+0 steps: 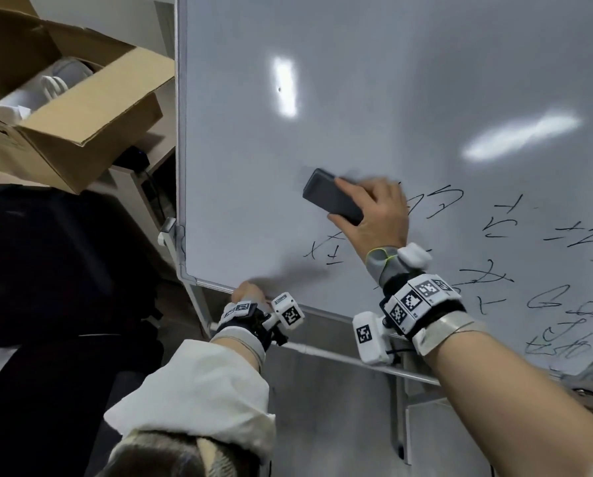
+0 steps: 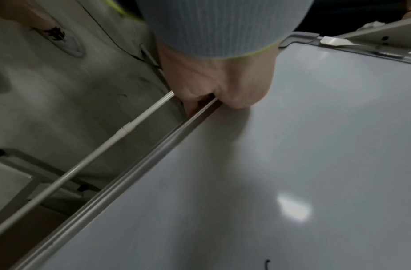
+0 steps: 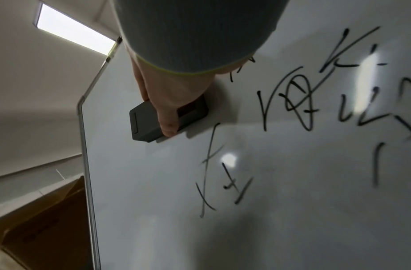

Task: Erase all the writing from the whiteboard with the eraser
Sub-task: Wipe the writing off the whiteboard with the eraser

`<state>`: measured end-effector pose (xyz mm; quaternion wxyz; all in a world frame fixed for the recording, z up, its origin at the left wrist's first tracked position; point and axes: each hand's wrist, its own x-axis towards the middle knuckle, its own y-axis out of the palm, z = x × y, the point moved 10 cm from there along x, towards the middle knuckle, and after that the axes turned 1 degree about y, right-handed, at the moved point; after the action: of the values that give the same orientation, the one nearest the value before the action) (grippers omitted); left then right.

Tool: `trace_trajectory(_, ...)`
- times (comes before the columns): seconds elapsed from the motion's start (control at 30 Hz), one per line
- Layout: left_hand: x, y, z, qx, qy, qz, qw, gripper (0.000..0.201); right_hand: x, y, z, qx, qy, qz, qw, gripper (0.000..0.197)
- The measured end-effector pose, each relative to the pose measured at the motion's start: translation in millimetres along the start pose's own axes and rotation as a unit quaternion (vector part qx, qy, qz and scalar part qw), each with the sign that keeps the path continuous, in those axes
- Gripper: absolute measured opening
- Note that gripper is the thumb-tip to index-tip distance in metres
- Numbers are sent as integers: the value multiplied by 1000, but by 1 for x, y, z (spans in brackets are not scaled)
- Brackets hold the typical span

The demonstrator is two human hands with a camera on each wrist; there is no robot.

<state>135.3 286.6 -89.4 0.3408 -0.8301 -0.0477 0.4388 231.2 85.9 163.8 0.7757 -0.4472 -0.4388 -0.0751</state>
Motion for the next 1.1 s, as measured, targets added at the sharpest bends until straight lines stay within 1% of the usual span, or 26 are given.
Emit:
trace_trajectory(0.03,1,-4,-2,16,-5,-32,999,37,-8,5,-3,-1,0,12,1000,58)
trace_trajectory(0.07,2,-7,-8,27,12,-47,998,36,-16,10,-3,2,-3,26,1000,58)
trace_trajectory(0.1,0,-6,-13,47,43,-42,997,32,-24,16,-3,5,-7,42,999,59)
trace_trajectory(0.13,1,-4,-18,93,69,-41,992,32,-33,21,-2,8,-14,60,998,59)
trace_trajectory(0.17,1,-8,-21,116,80,-52,989,34,-42,29,0,10,-24,84,996,60)
trace_trajectory(0.2,2,-14,-21,115,85,-71,987,36,-52,38,2,9,-34,109,993,61)
trace_trajectory(0.23,2,-19,-17,113,77,-82,987,36,-62,47,3,7,-42,135,990,63)
trace_trajectory(0.27,2,-22,-13,112,71,-87,987,36,-72,56,5,6,-47,158,986,63)
trace_trajectory(0.33,4,-23,-14,160,85,-77,980,37,-84,68,8,3,-51,193,980,65)
trace_trajectory(0.4,4,-22,-17,182,93,-61,977,38,-80,68,8,-5,-59,205,977,66)
trace_trajectory(0.47,3,-22,-19,205,94,-56,973,36,-60,56,1,-13,-41,176,983,65)
trace_trajectory(0.53,4,-20,-22,231,106,-52,966,30,-35,35,-13,4,5,116,993,62)
trace_trajectory(0.57,5,-19,-21,240,103,-49,964,24,-26,28,-18,15,25,93,995,62)
trace_trajectory(0.6,4,-19,-20,245,97,-48,964,18,-23,24,-21,23,38,79,996,61)
trace_trajectory(0.63,4,-18,-22,247,101,-50,963,19,-23,22,-21,27,44,73,996,60)
trace_trajectory(0.73,6,-18,-23,251,107,-56,960,35,-38,31,-17,25,35,89,995,61)
trace_trajectory(0.8,5,-17,-22,262,100,-57,958,33,-58,42,-13,19,12,128,992,62)
trace_trajectory(0.9,0,-17,-22,250,89,-54,963,18,-84,51,-13,4,-14,177,984,65)
trace_trajectory(0.93,-3,-17,-22,242,85,-52,965,17,-85,49,-14,1,-18,181,983,66)
trace_trajectory(0.97,-4,-18,-22,230,84,-54,968,23,-82,43,-17,-1,-15,175,984,66)
trace_trajectory(1.0,-8,-18,-22,221,80,-54,970,31,-73,34,-22,-2,-4,157,988,65)
trace_trajectory(1.03,-9,-15,-21,223,75,-47,971,35,-60,22,-28,1,16,128,992,64)
trace_trajectory(1.1,-19,-1,-23,222,72,-22,972,34,-28,-6,-43,12,64,55,996,61)
